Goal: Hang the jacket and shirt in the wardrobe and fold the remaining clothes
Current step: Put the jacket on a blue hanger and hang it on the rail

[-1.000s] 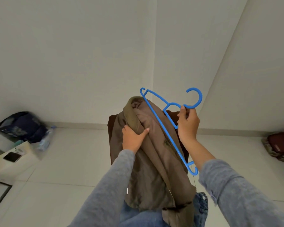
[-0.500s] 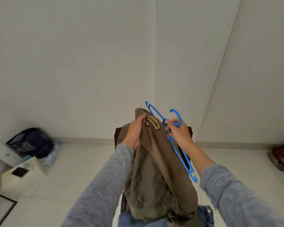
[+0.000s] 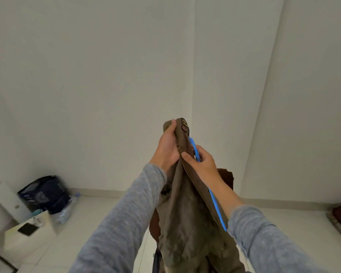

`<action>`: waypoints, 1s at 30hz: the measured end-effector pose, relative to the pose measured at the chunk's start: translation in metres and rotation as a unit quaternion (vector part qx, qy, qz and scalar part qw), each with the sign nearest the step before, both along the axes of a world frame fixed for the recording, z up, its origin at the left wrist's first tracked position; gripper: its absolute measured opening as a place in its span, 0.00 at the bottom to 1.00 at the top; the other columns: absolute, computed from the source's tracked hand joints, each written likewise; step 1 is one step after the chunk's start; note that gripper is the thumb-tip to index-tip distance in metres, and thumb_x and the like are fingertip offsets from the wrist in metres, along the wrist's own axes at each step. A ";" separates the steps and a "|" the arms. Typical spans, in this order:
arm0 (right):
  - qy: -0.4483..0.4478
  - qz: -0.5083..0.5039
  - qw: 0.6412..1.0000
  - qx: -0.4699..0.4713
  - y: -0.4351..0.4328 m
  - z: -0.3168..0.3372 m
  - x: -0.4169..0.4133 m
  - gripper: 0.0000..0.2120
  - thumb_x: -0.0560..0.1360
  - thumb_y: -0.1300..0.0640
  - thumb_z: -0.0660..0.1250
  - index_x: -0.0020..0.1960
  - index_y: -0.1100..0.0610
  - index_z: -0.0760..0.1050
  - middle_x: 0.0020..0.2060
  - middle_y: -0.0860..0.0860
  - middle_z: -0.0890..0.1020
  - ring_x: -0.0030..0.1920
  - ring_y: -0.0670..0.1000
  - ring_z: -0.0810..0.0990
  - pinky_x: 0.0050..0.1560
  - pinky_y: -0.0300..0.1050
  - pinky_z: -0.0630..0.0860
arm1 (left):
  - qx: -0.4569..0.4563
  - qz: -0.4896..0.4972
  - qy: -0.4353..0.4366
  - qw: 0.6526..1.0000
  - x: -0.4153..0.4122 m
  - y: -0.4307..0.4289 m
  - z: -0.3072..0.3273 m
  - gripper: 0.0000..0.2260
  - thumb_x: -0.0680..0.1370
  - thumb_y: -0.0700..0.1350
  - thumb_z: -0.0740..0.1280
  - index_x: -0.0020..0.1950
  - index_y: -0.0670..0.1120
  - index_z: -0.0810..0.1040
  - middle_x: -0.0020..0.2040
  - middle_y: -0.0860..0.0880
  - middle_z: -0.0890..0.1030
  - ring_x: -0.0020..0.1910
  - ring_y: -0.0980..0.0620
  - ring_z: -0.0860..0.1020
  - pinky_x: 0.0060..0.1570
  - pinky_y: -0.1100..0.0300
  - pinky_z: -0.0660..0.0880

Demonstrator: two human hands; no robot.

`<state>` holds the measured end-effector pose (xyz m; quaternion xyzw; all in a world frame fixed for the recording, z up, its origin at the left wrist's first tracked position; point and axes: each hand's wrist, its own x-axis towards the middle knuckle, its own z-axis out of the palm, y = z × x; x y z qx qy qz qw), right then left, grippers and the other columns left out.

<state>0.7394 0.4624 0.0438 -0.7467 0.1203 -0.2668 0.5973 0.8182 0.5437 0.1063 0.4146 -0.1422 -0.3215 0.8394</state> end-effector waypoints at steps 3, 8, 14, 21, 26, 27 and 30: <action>0.008 0.004 0.998 -0.061 0.018 0.017 -0.003 0.09 0.75 0.53 0.67 0.49 0.58 0.78 0.38 0.50 0.79 0.38 0.46 0.76 0.39 0.35 0.70 | -0.018 0.018 -0.024 0.999 0.003 0.020 0.011 0.17 0.81 0.56 0.57 0.50 0.43 0.74 0.40 0.48 0.74 0.38 0.53 0.73 0.42 0.60 0.71; 0.013 -0.046 0.993 -0.106 0.040 0.039 -0.008 0.08 0.77 0.54 0.63 0.42 0.58 0.75 0.33 0.48 0.75 0.34 0.45 0.73 0.39 0.36 0.69 | 0.003 -0.003 -0.101 0.995 -0.005 0.054 0.028 0.20 0.80 0.59 0.55 0.52 0.42 0.73 0.43 0.47 0.76 0.44 0.52 0.76 0.46 0.59 0.75; -0.072 -0.157 0.982 -0.080 0.062 0.083 -0.029 0.12 0.79 0.53 0.60 0.45 0.59 0.76 0.34 0.49 0.75 0.34 0.47 0.73 0.32 0.34 0.66 | 0.179 0.148 -0.237 0.943 -0.026 0.088 -0.003 0.21 0.81 0.59 0.52 0.59 0.48 0.76 0.56 0.50 0.78 0.58 0.53 0.75 0.59 0.57 0.71; -0.127 -0.168 0.977 0.017 0.064 0.090 -0.075 0.09 0.78 0.56 0.61 0.39 0.55 0.73 0.33 0.50 0.74 0.36 0.48 0.72 0.39 0.42 0.69 | 0.345 0.315 -0.337 0.818 -0.039 0.105 -0.110 0.19 0.71 0.56 0.71 0.53 0.47 0.69 0.51 0.51 0.69 0.54 0.49 0.71 0.55 0.55 0.70; -0.158 -0.126 0.978 0.060 0.042 0.098 -0.120 0.13 0.76 0.62 0.62 0.33 0.54 0.72 0.25 0.44 0.73 0.29 0.42 0.70 0.31 0.34 0.65 | 0.327 0.055 -0.367 0.869 -0.051 0.088 -0.138 0.36 0.68 0.47 0.76 0.72 0.50 0.62 0.63 0.53 0.65 0.63 0.54 0.65 0.65 0.56 0.64; -0.163 -0.123 0.977 0.065 0.037 0.098 -0.128 0.13 0.76 0.63 0.62 0.33 0.54 0.72 0.25 0.43 0.74 0.29 0.41 0.71 0.31 0.34 0.65 | 0.290 -0.050 -0.365 0.883 -0.059 0.076 -0.138 0.33 0.69 0.44 0.75 0.70 0.49 0.65 0.63 0.52 0.69 0.63 0.52 0.68 0.64 0.58 0.67; -0.154 -0.128 0.977 0.067 0.022 0.099 -0.153 0.12 0.76 0.64 0.61 0.34 0.55 0.73 0.25 0.43 0.75 0.28 0.40 0.72 0.31 0.33 0.67 | 0.322 -0.208 -0.405 0.830 -0.083 0.044 -0.139 0.15 0.71 0.40 0.69 0.57 0.48 0.76 0.54 0.45 0.80 0.56 0.46 0.78 0.57 0.54 0.76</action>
